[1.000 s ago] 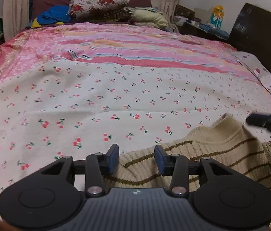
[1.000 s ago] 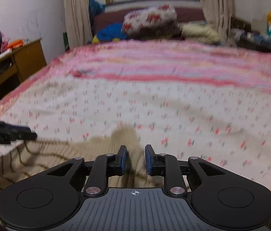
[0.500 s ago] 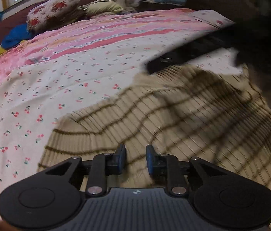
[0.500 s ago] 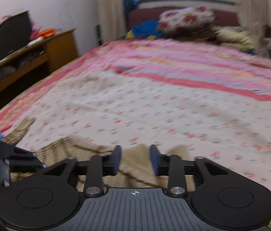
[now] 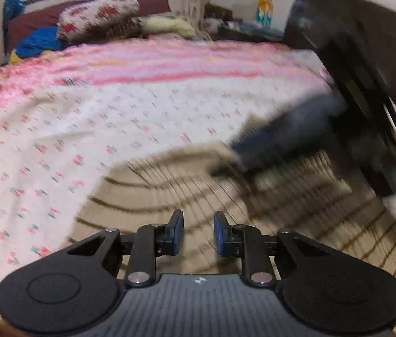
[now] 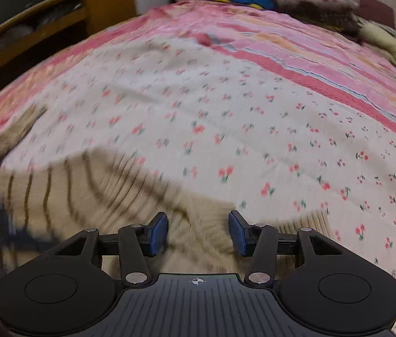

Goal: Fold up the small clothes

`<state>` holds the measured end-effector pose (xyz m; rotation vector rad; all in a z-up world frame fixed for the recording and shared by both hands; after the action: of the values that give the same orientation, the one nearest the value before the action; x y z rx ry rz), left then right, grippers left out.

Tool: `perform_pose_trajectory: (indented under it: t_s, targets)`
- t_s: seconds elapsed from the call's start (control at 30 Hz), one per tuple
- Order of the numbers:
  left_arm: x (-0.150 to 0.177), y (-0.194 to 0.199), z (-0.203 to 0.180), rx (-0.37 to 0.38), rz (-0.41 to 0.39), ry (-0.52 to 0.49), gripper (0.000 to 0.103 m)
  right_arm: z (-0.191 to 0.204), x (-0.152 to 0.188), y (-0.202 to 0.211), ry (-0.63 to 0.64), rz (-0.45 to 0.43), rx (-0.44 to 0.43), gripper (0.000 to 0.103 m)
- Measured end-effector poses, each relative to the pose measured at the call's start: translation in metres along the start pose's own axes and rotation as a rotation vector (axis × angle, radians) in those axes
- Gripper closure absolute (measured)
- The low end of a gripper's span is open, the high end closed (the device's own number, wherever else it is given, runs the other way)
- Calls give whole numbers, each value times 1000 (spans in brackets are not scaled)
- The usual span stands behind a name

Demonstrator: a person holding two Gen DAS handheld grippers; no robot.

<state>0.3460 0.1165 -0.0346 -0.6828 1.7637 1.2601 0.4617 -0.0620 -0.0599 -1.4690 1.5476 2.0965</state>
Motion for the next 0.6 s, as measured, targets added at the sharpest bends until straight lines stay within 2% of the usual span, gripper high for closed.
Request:
perform_pose_trajectory:
  t_s: [0.1, 0.2, 0.3, 0.37, 0.5, 0.6]
  targets:
    - [-20, -4, 10, -19, -46, 6, 68, 9, 16, 19, 42, -59, 9, 55]
    - [-38, -26, 13, -11, -63, 7, 66, 19, 20, 31, 86, -113, 27, 55]
    - [-50, -60, 3, 29, -35, -16, 62, 27, 25, 41, 132, -136, -7, 57]
    - [-47, -83, -6, 54, 20, -62, 62, 25, 29, 43, 136, -126, -16, 57]
    - [-38, -121, -20, 60, 125, -138, 62, 5, 25, 58, 45, -166, -10, 59]
    - [-44, -113, -20, 101, 95, -92, 64, -25, 17, 76, -62, -229, 9, 59]
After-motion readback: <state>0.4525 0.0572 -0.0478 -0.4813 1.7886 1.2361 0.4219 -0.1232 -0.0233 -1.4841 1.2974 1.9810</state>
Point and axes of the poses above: each gripper's, at about its wrist camera, not at the fingertips, and y roughly against the way its jaws point, z to its left, x to its underside, the point moved 5 cm from there along -y, roughly the way its jaws point, and after that the axes turned 13 degrees about -z, right-handed, at the moved point
